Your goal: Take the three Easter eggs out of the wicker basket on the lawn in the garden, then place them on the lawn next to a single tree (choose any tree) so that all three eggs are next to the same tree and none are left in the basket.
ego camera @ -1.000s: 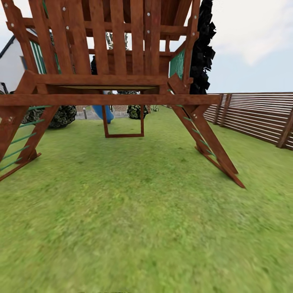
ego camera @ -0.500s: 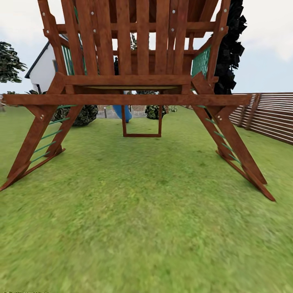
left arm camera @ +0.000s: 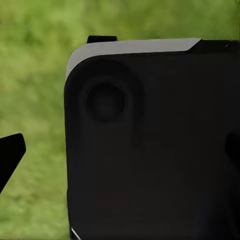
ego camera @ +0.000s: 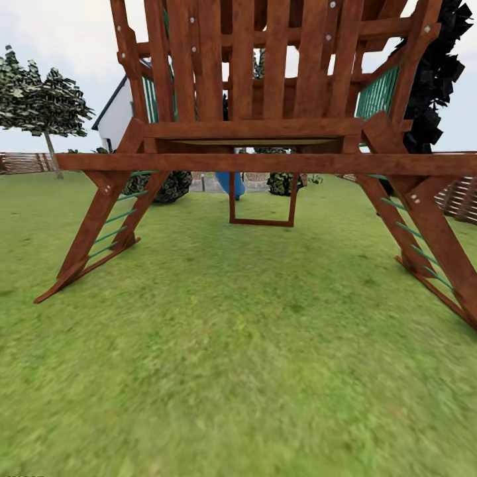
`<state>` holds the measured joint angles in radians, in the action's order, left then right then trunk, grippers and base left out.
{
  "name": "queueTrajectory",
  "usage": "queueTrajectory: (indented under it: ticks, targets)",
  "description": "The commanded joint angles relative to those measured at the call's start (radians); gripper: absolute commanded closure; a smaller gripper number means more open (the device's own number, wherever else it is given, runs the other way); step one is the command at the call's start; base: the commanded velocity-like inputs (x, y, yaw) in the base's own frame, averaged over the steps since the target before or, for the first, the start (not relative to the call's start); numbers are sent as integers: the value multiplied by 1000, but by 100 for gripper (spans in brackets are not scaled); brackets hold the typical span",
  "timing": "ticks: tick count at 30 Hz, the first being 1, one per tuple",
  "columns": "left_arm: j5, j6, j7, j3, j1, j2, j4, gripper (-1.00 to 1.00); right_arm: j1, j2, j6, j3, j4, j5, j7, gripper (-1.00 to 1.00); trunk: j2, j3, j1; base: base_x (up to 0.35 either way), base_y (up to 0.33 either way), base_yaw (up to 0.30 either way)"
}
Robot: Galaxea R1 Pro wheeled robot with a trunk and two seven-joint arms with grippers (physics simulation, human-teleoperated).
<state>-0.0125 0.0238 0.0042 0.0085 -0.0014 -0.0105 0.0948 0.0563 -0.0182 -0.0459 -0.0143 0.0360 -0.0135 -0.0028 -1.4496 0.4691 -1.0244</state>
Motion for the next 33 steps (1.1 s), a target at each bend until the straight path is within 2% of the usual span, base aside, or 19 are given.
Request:
queueTrajectory:
  ticks: [1, 10, 11, 13, 16, 33]
  targets:
    - [-1, 2, 0, 0, 0, 0, 0, -100, 0, 0, -3, -1, -1, -2, 0, -100, 0, 1, -1, 317, 0, 292]
    - [-1, 2, 0, 0, 0, 0, 0, -100, 1, -2, -3, -3, 0, -3, 0, -100, 0, 1, -1, 281, 0, 292]
    - [-1, 2, 0, 1, 0, 0, 0, -100, 1, -2, -3, -2, 0, -42, 0, -100, 0, 1, -1, 36, 0, 292]
    - [-1, 2, 0, 1, 0, 0, 0, -100, 0, 0, -3, -1, 0, -93, 0, -100, 0, 2, -1, 17, 0, 292]
    - [-1, 2, 0, 1, 0, 0, 0, -100, 0, -1, -3, 0, 0, -134, 0, -100, 0, 2, -1, 5, 0, 195]
    - [-1, 2, 0, 1, 0, 0, 0, -100, 0, 3, -2, 7, 0, -139, 0, -100, 0, 3, -1, 0, 0, 12]
